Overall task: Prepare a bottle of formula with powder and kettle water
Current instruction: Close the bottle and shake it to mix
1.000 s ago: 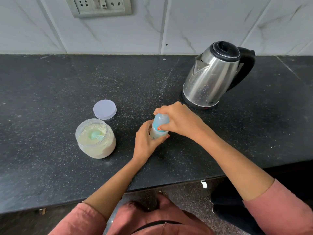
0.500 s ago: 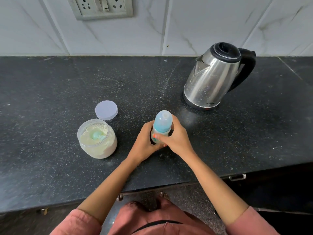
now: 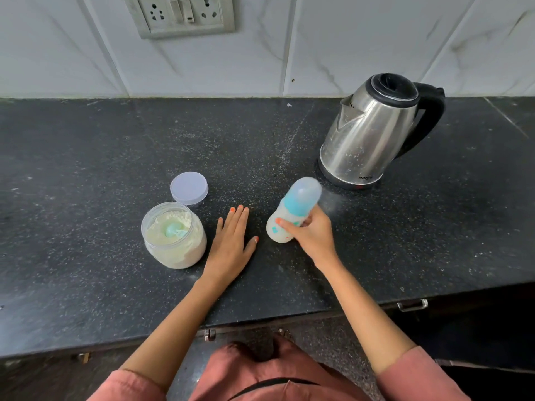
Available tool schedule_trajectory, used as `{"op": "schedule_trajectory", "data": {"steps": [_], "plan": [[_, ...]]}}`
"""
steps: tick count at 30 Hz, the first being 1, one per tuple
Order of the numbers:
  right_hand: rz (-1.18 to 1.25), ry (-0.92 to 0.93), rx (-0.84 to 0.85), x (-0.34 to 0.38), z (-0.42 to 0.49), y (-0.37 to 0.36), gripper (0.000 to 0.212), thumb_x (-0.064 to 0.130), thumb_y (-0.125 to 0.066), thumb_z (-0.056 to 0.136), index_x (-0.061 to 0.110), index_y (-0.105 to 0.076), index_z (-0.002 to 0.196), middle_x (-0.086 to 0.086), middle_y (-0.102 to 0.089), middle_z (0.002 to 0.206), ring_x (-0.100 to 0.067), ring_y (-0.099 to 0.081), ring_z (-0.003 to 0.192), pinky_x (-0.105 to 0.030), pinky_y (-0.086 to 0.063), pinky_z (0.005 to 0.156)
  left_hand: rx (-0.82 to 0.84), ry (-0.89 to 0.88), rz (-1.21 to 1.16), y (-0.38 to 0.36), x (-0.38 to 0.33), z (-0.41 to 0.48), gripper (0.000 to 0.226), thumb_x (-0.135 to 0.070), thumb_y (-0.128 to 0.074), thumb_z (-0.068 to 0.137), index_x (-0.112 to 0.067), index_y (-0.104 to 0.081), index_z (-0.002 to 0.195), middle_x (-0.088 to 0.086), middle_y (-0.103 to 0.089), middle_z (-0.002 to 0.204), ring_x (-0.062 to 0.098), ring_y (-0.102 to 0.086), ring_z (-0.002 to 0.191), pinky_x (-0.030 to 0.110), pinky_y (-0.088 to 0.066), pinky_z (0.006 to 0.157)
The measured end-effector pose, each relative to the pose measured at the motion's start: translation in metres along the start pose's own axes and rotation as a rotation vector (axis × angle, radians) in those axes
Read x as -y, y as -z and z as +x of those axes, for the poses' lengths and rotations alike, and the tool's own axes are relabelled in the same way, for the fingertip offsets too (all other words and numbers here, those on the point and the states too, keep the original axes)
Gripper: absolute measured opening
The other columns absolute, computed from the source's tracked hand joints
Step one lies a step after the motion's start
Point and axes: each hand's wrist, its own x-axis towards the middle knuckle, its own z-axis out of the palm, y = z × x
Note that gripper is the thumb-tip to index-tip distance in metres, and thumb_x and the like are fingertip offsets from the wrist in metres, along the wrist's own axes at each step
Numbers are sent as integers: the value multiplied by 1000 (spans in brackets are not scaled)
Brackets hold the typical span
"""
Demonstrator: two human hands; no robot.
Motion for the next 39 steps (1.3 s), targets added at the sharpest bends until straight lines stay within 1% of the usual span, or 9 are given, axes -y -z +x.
{"op": "schedule_trajectory", "data": {"steps": [4, 9, 15, 21, 26, 31, 33, 36, 39], "plan": [[524, -179, -60, 18, 5, 28, 38, 24, -75, 66, 21, -62, 101, 4, -69, 98, -8, -68, 87, -26, -55, 70, 23, 66, 202, -11, 8, 0, 59, -37, -26, 101, -10, -4, 149, 7, 5, 158, 19, 7, 145, 34, 8, 115], [938, -301, -93, 36, 0, 41, 42, 32, -65, 68, 20, -59, 107, 1, -72, 95, -11, -69, 87, -28, -57, 66, 0, 74, 244, -15, 10, 3, 58, -36, -24, 100, -7, -10, 148, 9, -3, 158, 21, 0, 146, 36, 1, 117], [737, -430, 173, 30, -37, 18, 34, 29, -64, 67, 15, -63, 98, -3, -73, 93, -13, -70, 84, -28, -58, 64, -1, 76, 296, -16, 11, 4, 56, -36, -22, 100, -12, -7, 149, 5, 0, 158, 18, 2, 146, 35, 3, 116], [975, -364, -71, 36, -15, 33, 37, 30, -63, 69, 18, -60, 104, 2, -73, 91, -11, -70, 85, -27, -57, 64, 7, 78, 301, -17, 12, 4, 57, -38, -17, 100, -14, -2, 149, 2, 4, 158, 15, 7, 145, 32, 8, 115], [428, -431, 253, 36, -32, 29, 41, 38, -74, 53, 19, -67, 88, 3, -75, 84, -10, -71, 79, -24, -57, 60, 15, 92, 305, -17, 13, 4, 56, -38, -19, 100, -14, -4, 149, 2, 4, 158, 15, 6, 145, 33, 6, 116], [886, -373, -49, 42, -17, 34, 30, 31, -64, 70, 18, -62, 98, 5, -75, 85, -8, -70, 80, -26, -57, 63, 7, 86, 299, -17, 12, 4, 56, -38, -18, 100, -14, -3, 149, 1, 4, 158, 14, 6, 145, 33, 7, 116], [791, -325, -63, 38, -25, 28, 29, 29, -66, 71, 19, -62, 98, 7, -74, 86, -8, -69, 83, -26, -57, 66, 9, 87, 301, -18, 12, 4, 57, -38, -17, 100, -15, -2, 149, 1, 5, 158, 14, 7, 145, 33, 8, 115], [400, -271, 143, 35, -43, 21, 30, 25, -73, 60, 18, -66, 89, 7, -74, 79, -9, -68, 79, -21, -55, 62, 17, 93, 309, -18, 13, 5, 57, -38, -17, 100, -15, -1, 149, 1, 6, 158, 14, 8, 145, 33, 8, 115], [530, -247, 66, 38, -35, 29, 26, 25, -71, 63, 18, -66, 88, 9, -74, 78, -5, -69, 76, -20, -55, 61, 12, 89, 306, -18, 12, 5, 57, -38, -18, 100, -14, -2, 149, 1, 4, 158, 14, 7, 145, 33, 8, 115]]}}
